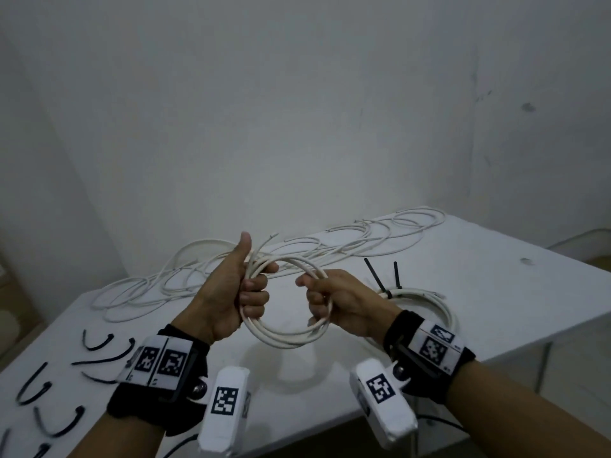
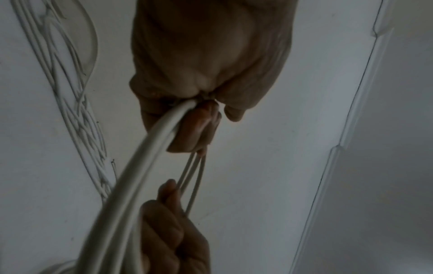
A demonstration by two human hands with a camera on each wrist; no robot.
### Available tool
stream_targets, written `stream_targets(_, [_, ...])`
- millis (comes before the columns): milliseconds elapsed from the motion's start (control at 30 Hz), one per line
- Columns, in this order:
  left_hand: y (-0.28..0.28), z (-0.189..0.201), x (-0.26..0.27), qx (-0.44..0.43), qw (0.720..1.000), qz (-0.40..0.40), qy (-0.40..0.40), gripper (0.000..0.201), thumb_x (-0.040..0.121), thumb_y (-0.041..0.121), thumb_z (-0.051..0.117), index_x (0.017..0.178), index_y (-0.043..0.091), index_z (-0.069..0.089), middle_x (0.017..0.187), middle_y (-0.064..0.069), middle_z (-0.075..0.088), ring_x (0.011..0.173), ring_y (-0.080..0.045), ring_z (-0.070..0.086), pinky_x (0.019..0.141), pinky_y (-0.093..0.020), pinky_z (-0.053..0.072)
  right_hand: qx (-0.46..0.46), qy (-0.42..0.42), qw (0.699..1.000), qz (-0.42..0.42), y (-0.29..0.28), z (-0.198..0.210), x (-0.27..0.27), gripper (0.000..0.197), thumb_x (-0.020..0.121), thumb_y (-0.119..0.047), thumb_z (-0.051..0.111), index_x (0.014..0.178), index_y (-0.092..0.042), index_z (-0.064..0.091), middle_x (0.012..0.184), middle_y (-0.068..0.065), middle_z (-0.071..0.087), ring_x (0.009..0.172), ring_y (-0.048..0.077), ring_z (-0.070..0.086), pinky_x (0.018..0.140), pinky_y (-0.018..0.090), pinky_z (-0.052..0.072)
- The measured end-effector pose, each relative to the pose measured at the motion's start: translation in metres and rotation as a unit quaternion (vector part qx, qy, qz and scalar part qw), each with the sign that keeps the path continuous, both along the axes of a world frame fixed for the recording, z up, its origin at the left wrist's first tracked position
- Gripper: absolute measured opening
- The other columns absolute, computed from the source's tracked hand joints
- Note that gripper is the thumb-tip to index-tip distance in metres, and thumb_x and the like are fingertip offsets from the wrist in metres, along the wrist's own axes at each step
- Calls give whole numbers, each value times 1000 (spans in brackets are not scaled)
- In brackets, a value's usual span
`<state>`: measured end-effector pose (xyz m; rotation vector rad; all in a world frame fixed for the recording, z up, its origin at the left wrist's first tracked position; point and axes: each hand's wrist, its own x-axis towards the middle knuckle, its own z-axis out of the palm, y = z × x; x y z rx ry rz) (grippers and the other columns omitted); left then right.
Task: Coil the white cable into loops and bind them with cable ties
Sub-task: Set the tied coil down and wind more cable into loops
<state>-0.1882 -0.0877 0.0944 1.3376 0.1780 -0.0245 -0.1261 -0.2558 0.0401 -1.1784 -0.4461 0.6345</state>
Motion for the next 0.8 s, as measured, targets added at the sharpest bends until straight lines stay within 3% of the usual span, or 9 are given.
stream_targets(67, [1, -7, 0, 53, 998, 32, -22, 46, 84, 60, 53, 85, 15, 52, 52, 5, 25, 36, -6, 21, 34, -15, 21, 62, 70, 996, 13, 3, 3, -1, 8, 94, -13, 48, 87, -11, 52, 47, -6, 31, 36, 5, 29, 41, 19, 38])
stream_targets(133, [1, -15, 0, 101, 991, 68, -51, 28, 91, 45, 56, 88, 18, 49, 59, 2, 28, 41, -8, 22, 36, -17, 23, 120, 109, 987, 22, 3, 5, -1, 13, 86, -24, 55, 83, -12, 54, 46, -7, 27, 36, 4, 25, 37, 16, 28])
stream_targets(233, [-2, -22, 1, 102, 989, 75, -73, 15, 98, 33, 51, 92, 19, 51, 61, 2, 31, 42, -9, 27, 35, -18, 26, 158, 122, 980, 0, 4, 5, 0, 33, 89, -41, 51, 84, -9, 58, 48, -7, 28, 37, 4, 25, 36, 16, 25])
stream_targets(300, [-5, -24, 0, 103, 990, 60, -78, 15, 99, 33, 49, 97, 18, 51, 61, 3, 34, 43, -9, 30, 35, -19, 28, 152, 117, 981, -26, 6, 2, -1, 34, 96, -39, 44, 88, -8, 56, 51, -6, 30, 39, 5, 26, 35, 16, 25])
stream_targets(467, [-7, -24, 2, 28, 993, 70, -90, 24, 100, 38, 44, 101, 17, 54, 58, 5, 31, 41, -7, 27, 33, -14, 24, 65, -19, 995, -76, 7, -5, -5, 24, 101, -25, 42, 100, -6, 57, 63, 1, 47, 52, 12, 46, 50, 24, 40])
stream_targets(533, [-4, -22, 4, -1, 992, 80, -93, 27, 100, 40, 43, 101, 15, 54, 57, 5, 33, 41, -6, 27, 33, -13, 23, 55, -23, 997, -56, 5, -8, -8, 20, 101, -21, 42, 101, -7, 57, 66, 2, 51, 53, 14, 48, 50, 26, 44])
stream_targets(600, [-2, -22, 5, -5, 993, 77, -94, 26, 100, 38, 43, 100, 14, 54, 58, 4, 35, 41, -7, 29, 33, -14, 24, 64, 0, 997, -52, 5, -9, -9, 18, 101, -17, 41, 99, -8, 56, 65, 2, 49, 49, 13, 44, 45, 23, 39])
stream_targets(700, [-2, -23, 4, 46, 993, 64, -92, 20, 102, 30, 41, 102, 14, 54, 59, 1, 36, 41, -10, 32, 37, -17, 30, 56, -26, 991, -118, 7, -9, -8, 14, 101, -15, 41, 103, -11, 54, 63, 0, 44, 45, 8, 34, 39, 19, 30])
stream_targets(800, [-7, -25, 2, 147, 982, 64, -102, 18, 103, 29, 39, 104, 16, 52, 61, -1, 36, 42, -11, 34, 41, -25, 41, -1, -135, 971, -196, 10, -9, -6, 21, 102, -17, 40, 117, -17, 54, 64, -2, 43, 45, 5, 32, 39, 18, 28])
